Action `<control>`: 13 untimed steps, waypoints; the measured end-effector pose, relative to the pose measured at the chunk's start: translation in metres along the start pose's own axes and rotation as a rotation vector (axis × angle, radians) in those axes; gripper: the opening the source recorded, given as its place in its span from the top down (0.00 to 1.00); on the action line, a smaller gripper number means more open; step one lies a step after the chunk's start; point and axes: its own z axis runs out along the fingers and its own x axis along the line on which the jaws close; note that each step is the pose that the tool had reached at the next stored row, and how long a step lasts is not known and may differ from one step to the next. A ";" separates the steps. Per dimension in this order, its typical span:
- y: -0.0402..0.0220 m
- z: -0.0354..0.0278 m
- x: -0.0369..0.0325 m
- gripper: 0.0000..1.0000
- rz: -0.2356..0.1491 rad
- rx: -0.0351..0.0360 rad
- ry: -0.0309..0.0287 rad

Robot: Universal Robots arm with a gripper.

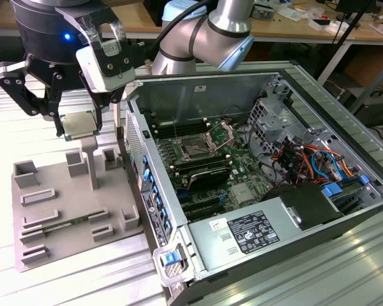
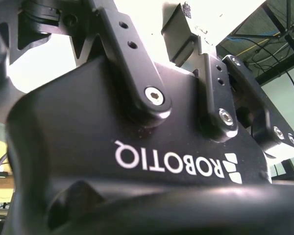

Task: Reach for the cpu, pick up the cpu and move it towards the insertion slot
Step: 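Pick up the cpu and move it towards the insertion slot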

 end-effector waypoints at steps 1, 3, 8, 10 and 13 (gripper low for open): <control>0.0000 0.0000 -0.0003 0.45 0.000 0.0000 0.0000; -0.0001 0.0001 -0.0007 0.45 0.000 0.0000 0.0000; -0.0002 0.0003 -0.0017 0.45 0.000 0.0000 0.0000; -0.0002 0.0003 -0.0024 0.45 0.000 0.0000 0.0001; -0.0003 0.0004 -0.0033 0.45 0.000 0.0001 0.0001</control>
